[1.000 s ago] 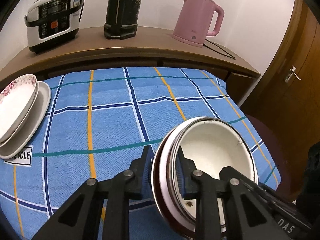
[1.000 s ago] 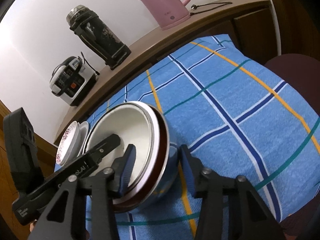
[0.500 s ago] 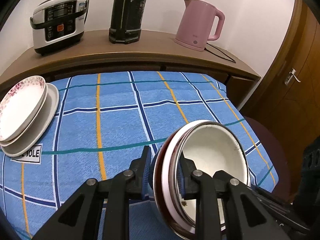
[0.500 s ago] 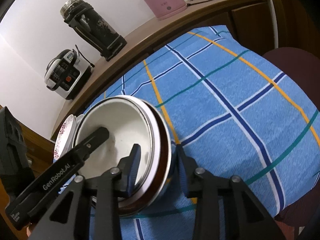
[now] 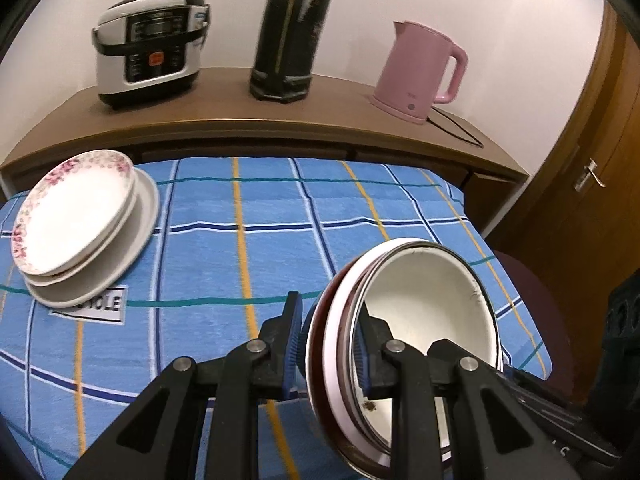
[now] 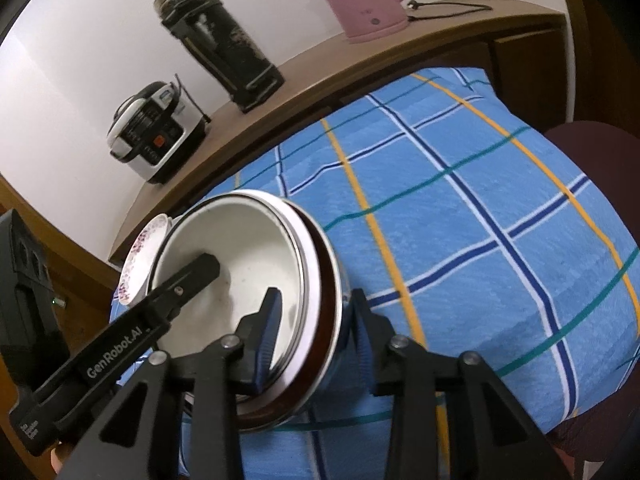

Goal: Organize plates and bowls
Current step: 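Grip the rim of the nested bowl stack with the left tool, then carry the nested bowl stack with the left tool over the floral plate stack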

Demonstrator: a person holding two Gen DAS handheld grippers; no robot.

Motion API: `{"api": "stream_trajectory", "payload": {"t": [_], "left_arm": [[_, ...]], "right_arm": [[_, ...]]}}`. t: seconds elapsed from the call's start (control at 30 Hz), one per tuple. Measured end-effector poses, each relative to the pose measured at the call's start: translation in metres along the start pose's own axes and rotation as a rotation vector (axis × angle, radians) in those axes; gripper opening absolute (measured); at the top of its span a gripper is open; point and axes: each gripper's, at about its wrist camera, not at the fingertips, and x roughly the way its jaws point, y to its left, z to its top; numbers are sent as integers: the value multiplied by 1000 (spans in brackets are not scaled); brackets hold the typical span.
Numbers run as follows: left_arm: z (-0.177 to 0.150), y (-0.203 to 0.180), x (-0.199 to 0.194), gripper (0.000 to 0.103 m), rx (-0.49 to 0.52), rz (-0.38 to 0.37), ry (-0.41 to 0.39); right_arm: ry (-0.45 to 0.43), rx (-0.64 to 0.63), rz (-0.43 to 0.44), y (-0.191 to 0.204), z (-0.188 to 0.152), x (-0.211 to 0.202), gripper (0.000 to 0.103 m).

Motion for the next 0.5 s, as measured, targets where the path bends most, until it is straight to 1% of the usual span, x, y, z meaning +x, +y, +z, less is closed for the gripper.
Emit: {"api": "stream_trajectory", "payload": {"t": [0.1,0.5], "left_arm": [[0,10,-5,26,-11,30,-7],[-6,56,-28,26,-93,98,-32]], "right_arm": [[9,-27,6,13,2,4,35],[69,-112,48,58,-3,26,35]]}}
